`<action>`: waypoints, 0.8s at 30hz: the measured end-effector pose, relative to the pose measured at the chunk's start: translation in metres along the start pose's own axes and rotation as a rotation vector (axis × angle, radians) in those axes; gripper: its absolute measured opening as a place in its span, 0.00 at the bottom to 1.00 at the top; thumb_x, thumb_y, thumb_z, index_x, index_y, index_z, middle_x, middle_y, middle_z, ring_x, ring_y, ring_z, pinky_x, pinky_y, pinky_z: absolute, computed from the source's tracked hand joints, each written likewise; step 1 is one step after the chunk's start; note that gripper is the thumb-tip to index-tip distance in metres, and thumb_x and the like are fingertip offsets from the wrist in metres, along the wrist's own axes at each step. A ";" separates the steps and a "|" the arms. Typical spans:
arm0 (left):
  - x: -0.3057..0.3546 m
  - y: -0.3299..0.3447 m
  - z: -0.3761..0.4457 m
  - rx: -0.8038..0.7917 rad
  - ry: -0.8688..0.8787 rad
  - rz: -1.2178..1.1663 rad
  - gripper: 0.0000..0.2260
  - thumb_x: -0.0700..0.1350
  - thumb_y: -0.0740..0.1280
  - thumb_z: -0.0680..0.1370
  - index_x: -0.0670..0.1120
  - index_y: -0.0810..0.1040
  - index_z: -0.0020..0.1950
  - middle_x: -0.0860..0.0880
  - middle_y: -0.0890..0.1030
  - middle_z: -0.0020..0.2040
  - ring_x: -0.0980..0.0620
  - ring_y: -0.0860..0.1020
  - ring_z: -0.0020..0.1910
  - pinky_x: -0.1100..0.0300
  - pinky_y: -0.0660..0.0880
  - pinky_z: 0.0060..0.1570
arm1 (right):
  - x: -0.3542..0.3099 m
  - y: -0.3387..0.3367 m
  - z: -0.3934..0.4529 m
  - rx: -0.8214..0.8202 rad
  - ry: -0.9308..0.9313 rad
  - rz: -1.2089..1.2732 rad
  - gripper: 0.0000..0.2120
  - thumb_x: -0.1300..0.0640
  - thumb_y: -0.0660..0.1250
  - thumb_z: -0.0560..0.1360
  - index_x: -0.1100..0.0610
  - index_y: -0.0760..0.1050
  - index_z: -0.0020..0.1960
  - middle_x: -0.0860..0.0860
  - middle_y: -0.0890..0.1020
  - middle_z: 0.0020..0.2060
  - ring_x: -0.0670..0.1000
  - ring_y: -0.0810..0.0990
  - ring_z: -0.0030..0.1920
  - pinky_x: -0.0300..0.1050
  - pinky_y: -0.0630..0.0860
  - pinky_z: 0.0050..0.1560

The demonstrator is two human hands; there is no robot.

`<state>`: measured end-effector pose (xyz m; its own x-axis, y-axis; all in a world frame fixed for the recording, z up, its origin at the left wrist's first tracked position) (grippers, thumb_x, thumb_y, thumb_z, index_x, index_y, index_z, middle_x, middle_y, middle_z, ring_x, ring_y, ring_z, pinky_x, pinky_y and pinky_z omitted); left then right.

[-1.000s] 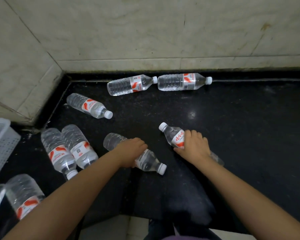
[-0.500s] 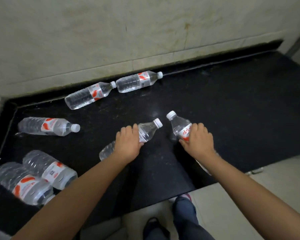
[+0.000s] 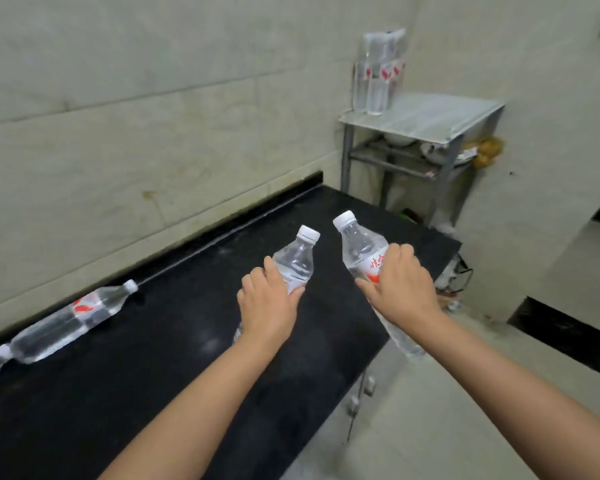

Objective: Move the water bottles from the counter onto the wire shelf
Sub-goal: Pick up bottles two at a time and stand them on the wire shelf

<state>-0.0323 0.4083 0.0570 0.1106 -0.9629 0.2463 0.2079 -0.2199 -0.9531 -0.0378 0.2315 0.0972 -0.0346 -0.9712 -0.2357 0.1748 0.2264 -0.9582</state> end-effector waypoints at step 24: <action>0.388 -0.014 0.303 0.445 0.128 -0.201 0.31 0.48 0.74 0.69 0.25 0.70 0.59 0.29 0.77 0.43 0.33 0.77 0.40 0.47 0.76 0.39 | 0.286 -0.159 0.362 0.335 -0.121 0.155 0.32 0.46 0.64 0.74 0.63 0.57 0.68 0.61 0.67 0.62 0.61 0.70 0.60 0.51 0.70 0.55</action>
<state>0.3022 0.0847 0.2192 -0.0878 -0.9261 0.3670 0.6098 -0.3413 -0.7153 0.2805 -0.1095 0.2409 0.1307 -0.9336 -0.3337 0.4809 0.3540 -0.8021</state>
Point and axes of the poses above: each hand's wrist, its own z-axis towards the middle knuckle, its own y-axis out of the palm, x = y × z, the point moved 5 cm from there along z, towards the middle knuckle
